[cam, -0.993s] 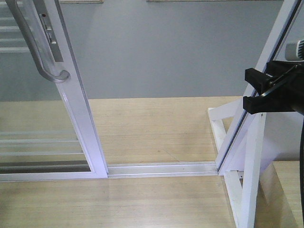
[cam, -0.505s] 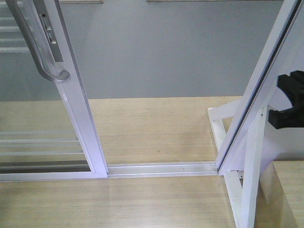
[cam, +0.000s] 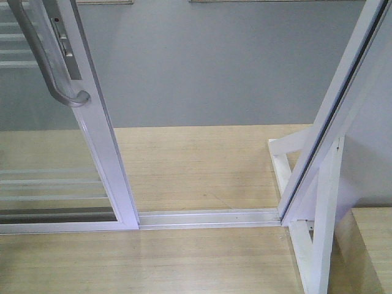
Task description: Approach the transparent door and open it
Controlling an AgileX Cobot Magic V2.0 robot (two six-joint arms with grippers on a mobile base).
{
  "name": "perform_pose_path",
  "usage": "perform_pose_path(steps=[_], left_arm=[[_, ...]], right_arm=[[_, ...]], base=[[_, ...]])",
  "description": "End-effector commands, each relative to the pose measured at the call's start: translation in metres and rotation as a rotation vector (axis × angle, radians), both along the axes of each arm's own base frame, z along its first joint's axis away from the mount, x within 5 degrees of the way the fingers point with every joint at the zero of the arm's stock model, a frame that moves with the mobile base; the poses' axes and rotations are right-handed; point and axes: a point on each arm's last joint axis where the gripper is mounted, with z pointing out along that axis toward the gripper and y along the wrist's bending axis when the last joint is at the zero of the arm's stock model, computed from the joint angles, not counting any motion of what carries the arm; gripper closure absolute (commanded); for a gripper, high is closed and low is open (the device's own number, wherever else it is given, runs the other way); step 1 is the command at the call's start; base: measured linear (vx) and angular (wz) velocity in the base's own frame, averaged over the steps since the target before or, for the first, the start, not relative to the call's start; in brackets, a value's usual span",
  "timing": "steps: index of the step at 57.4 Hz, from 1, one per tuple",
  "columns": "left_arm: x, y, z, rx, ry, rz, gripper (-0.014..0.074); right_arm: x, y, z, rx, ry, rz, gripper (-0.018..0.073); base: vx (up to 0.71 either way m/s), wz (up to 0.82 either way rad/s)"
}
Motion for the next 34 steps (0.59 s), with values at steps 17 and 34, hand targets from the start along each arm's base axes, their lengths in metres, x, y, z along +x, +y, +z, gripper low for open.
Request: perform_pose_path(steps=[17, 34], left_arm=[[0.000, 0.000, -0.001, -0.025, -0.058, -0.006, 0.0602], [0.000, 0.000, -0.001, -0.025, -0.057, -0.006, 0.0602]], right_arm=[[-0.015, 0.001, -0.035, -0.016, -0.081, -0.006, 0.0567], [-0.015, 0.001, -0.036, -0.014, -0.070, -0.006, 0.0567]], base=[[0.00, 0.00], [0.00, 0.00]])
